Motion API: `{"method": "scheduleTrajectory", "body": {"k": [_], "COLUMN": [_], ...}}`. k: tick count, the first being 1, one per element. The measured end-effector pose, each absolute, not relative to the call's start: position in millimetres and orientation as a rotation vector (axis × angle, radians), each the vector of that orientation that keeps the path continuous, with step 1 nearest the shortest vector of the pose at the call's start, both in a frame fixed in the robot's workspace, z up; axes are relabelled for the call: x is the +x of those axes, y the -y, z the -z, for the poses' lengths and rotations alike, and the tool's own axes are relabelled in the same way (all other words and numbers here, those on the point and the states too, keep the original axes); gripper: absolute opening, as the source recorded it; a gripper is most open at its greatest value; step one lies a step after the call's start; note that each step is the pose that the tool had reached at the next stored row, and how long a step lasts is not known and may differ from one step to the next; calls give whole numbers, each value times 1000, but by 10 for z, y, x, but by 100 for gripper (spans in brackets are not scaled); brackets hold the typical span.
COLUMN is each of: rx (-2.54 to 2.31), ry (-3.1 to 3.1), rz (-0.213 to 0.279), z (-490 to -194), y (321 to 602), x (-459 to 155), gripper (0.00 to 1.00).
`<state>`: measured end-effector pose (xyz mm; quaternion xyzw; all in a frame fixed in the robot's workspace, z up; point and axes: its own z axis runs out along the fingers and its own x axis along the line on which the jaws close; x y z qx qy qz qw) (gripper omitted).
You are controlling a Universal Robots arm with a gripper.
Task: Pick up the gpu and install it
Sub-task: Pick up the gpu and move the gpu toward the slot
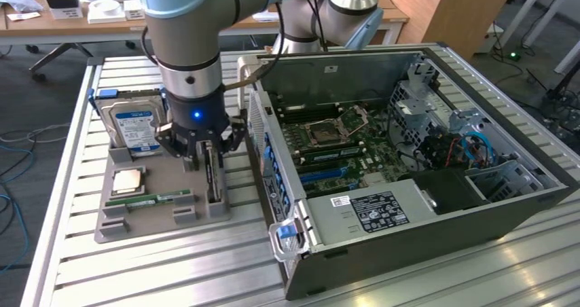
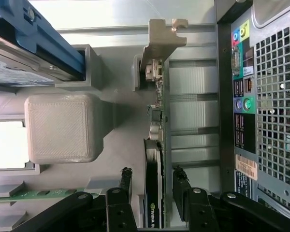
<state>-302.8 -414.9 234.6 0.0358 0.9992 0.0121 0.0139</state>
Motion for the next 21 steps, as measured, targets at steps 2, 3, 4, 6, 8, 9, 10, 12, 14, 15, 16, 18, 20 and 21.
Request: {"method": "scheduleTrajectory", "body": {"k": [2,3,4,6,8,9,10,12,14,15,16,18,20,21], "rx": [111,111,111,112,111,111,111,111,111,111,111,111,111,111], "ry": [-3111,-3111,-3110,-3110,-3110,-3110,-3110,-3110,-3110,-3110,-3110,-3110,-3110,-3110], "rz": [-38,-38,-38,-37,-38,-38,-38,-38,-38,-38,-38,-38,-38,-38], "z": [-2334,-2329,-2323,-2317,-2315,-2315,-2315,-2315,-2315,-2315,-2315,-2315,-2315,-2314], "y": [4148,4148,4147,4138,4133,4133,4133,4133,4133,4131,4127,4117,4107,4101], "x": [-3028,-3028,-3028,-3030,-3029,-3029,-3029,-3029,-3028,-3028,-3028,-3029,-3029,-3029], "gripper": [47,47,47,47,47,47,47,47,47,47,47,47,47,47]}}
